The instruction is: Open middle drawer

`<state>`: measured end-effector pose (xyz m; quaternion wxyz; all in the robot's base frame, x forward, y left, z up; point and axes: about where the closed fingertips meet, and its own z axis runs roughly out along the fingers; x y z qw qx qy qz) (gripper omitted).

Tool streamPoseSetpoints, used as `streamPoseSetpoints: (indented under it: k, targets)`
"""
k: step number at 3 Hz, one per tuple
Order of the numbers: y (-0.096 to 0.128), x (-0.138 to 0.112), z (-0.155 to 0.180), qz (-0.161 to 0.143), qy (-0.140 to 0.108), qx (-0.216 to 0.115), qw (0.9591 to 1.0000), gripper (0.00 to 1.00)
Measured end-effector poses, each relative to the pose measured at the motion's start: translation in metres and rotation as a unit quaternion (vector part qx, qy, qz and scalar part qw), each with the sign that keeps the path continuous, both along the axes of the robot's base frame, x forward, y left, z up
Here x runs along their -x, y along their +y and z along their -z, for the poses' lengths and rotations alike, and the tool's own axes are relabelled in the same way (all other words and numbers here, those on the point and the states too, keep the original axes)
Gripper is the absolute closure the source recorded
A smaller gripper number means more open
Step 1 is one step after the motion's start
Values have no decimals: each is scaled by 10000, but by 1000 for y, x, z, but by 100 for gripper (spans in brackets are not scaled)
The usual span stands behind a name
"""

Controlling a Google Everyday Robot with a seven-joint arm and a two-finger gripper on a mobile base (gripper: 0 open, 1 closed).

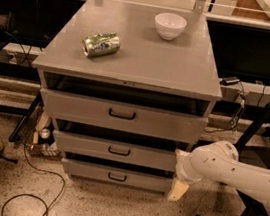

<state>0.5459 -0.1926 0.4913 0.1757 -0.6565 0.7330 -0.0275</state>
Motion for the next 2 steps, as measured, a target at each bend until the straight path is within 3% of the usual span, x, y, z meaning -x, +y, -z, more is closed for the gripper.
streamPoseSetpoints:
  k: [1, 2]
  targets:
    - [14, -22, 14, -65, -169, -342, 9992, 0]
    - [30, -38, 26, -172, -346, -310, 9988, 0]
